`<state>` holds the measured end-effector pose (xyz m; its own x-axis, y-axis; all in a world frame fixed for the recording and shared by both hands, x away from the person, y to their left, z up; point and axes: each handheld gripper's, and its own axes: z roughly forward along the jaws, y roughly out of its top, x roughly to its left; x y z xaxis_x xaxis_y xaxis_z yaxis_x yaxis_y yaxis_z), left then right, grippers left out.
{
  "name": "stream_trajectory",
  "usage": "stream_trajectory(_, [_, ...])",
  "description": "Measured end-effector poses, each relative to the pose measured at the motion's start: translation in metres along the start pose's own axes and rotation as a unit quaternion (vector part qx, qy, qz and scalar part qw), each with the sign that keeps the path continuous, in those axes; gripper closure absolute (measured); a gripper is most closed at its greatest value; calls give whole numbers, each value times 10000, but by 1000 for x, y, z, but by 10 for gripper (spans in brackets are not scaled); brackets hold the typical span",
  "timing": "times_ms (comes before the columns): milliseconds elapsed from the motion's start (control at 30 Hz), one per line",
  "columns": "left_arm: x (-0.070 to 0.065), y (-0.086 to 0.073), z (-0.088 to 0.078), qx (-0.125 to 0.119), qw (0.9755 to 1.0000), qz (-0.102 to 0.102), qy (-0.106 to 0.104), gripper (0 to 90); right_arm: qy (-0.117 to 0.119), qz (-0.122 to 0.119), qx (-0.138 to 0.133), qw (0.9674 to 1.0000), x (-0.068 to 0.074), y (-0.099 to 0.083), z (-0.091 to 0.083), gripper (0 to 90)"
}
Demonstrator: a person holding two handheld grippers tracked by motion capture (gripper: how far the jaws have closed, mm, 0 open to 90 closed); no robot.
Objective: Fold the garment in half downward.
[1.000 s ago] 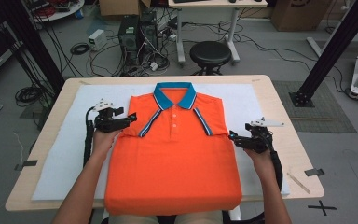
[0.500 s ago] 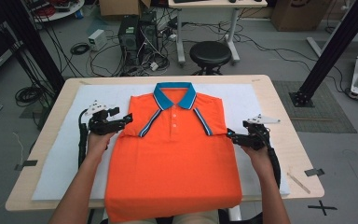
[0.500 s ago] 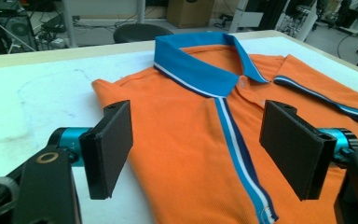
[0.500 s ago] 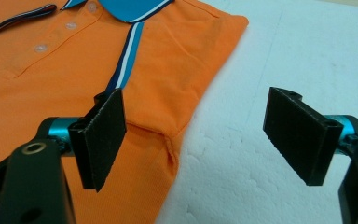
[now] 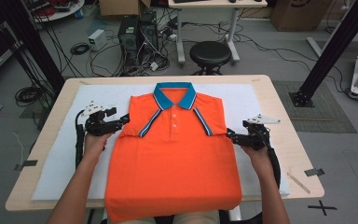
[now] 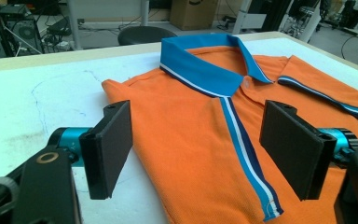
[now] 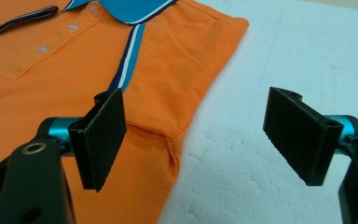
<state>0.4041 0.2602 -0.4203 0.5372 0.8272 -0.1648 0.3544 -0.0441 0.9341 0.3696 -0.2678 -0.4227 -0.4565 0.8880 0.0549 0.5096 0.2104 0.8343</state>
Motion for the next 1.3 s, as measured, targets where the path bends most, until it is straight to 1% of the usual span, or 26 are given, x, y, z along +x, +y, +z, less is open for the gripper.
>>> stream_trajectory(67, [0,0,-1,15,10000,11,-7,258,83,-7,14,10000,0,0,0,218])
stream_trajectory(133, [0,0,-2,58,10000,2,-13,257,110,5,14,9999,2,0,0,219])
stream_trajectory(200, [-1,0,-5,149,9999,-2,-21,257,102,-8,13,9999,3,0,0,219])
stream_trajectory(300, [-2,-4,-11,291,9995,68,-24,258,115,-2,41,9999,4,0,-1,219])
stream_trajectory(367, [-3,-9,-17,370,9993,-25,-20,257,88,24,72,9999,5,-2,-1,230])
stream_trajectory(400, [-4,-12,-19,461,9989,-59,-12,258,100,69,82,9999,5,-3,-1,259])
stream_trajectory(433, [-5,-16,-22,584,9983,-88,-10,258,115,103,94,9998,5,-4,-1,287])
stream_trajectory(500, [-8,-26,-28,749,9970,-189,-12,259,96,160,164,9997,5,-6,-1,340])
stream_trajectory(567, [-11,-35,-33,847,9961,-261,39,271,77,212,285,9993,7,-9,-1,400])
stream_trajectory(600, [-12,-39,-36,896,9954,-335,62,277,53,225,375,9990,9,-10,-1,420])
stream_trajectory(633, [-13,-43,-38,981,9944,-384,59,300,24,199,429,9989,10,-11,-1,432])
stream_trajectory(700, [-16,-47,-41,1305,9903,-448,179,356,9,159,532,9985,13,-14,-1,468])
stream_trajectory(733, [-17,-47,-43,1382,9891,-464,218,369,43,116,579,9982,15,-15,0,475])
stream_trajectory(800, [-21,-49,-49,1450,9877,-488,325,403,0,118,690,9976,19,-18,-2,489])
stream_trajectory(867, [-25,-53,-53,1546,9861,-535,282,405,-59,147,836,9964,24,-23,-7,511])
stream_trajectory(900, [-28,-56,-55,1601,9854,-519,269,411,-73,152,900,9958,25,-26,-8,526])
stream_trajectory(933, [-32,-57,-57,1591,9858,-463,283,443,-88,138,967,9952,27,-30,-10,544])
stream_trajectory(1000, [-38,-59,-62,1587,9860,-432,277,459,-59,70,1078,9941,30,-35,-12,577])
stream_trajectory(1033, [-42,-60,-63,1632,9852,-412,322,467,-50,35,1120,9937,31,-37,-13,597])
stream_trajectory(1067, [-44,-61,-64,1653,9849,-333,380,492,-63,-3,1136,9935,32,-38,-14,601])
stream_trajectory(1100, [-46,-62,-65,1653,9846,-329,457,514,-94,-26,1146,9934,33,-39,-15,606])
stream_trajectory(1133, [-46,-62,-66,1663,9843,-338,480,539,-145,-65,1156,9932,34,-40,-16,630])
stream_trajectory(1167, [-47,-62,-67,1675,9842,-277,507,555,-152,-85,1137,9934,35,-41,-17,643])
stream_trajectory(1233, [-51,-64,-69,1698,9836,-146,596,636,-148,-59,1103,9938,36,-43,-19,688])
stream_trajectory(1300, [-51,-65,-70,1698,9833,-107,654,720,-123,-60,1071,9942,36,-45,-21,736])
